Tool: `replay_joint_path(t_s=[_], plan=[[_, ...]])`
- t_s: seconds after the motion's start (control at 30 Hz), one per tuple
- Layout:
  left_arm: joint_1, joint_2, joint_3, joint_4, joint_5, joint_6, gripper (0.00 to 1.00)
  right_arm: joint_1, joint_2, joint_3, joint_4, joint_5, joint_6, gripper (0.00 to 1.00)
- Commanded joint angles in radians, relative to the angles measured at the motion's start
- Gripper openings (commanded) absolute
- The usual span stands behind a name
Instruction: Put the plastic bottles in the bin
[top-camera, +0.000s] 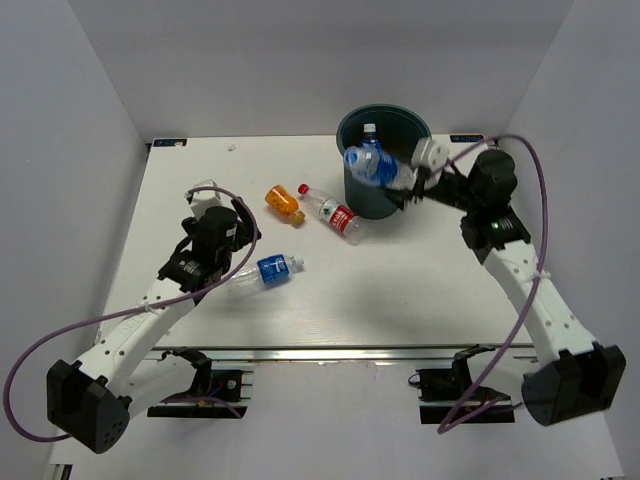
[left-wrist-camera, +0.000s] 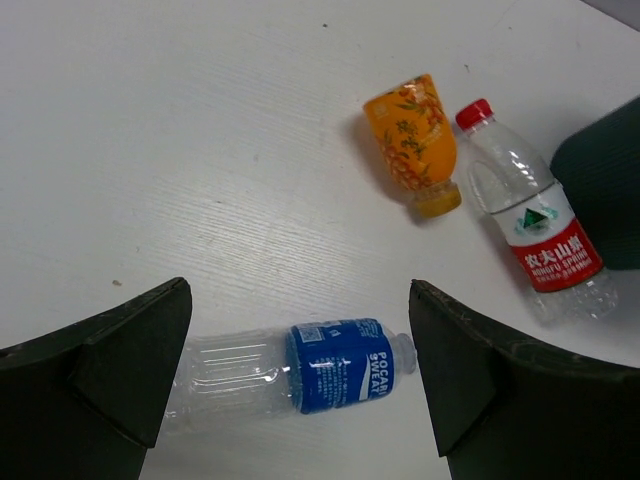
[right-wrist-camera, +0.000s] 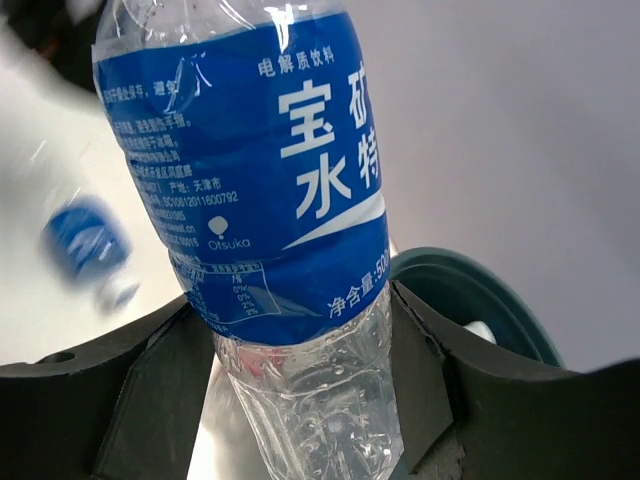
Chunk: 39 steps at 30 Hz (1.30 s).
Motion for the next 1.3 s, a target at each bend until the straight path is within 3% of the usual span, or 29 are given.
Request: replay_joint_path(t_s=[0.0,0.13,0.23,0.33,0.37,0.47,0.6,0.8,1.27], plan=[[0.003,-0.018,-0.011,0.066,0.111,0.086,0.98,0.000,0.122,0.171,0.313,0.248,0.485,0.45],[0.003,0.017,-0.025,0.172,0.327,0.308,0.98,0.000,0.355,0.331,0.324,0.432,0.573,0.49],[0.003,0.028,-0.035,0.201,0.364,0.385,0.98,0.000,0.464,0.472,0.289,0.547,0.592,0.52],[0.003,0.016,-0.064,0.224,0.378,0.437,0.98,-0.005,0.602,0.646,0.136,0.604,0.602,0.64],[0.003,0.009,-0.072,0.241,0.406,0.469,0.98,-0.006,0.656,0.676,0.100,0.605,0.605,0.71],[0.003,0.026,-0.092,0.238,0.499,0.525,0.98,-0.006,0.696,0.693,0.069,0.646,0.613,0.78],[0.003,0.097,-0.124,0.262,0.538,0.542,0.98,-0.014,0.657,0.609,0.115,0.663,0.616,0.89],[0.003,0.285,-0.092,0.247,0.533,0.547,0.98,-0.028,0.562,0.508,0.120,0.695,0.596,0.89],[0.003,0.385,-0.126,0.299,0.647,0.574,0.98,-0.069,0.230,0.204,0.181,0.657,0.616,0.89]])
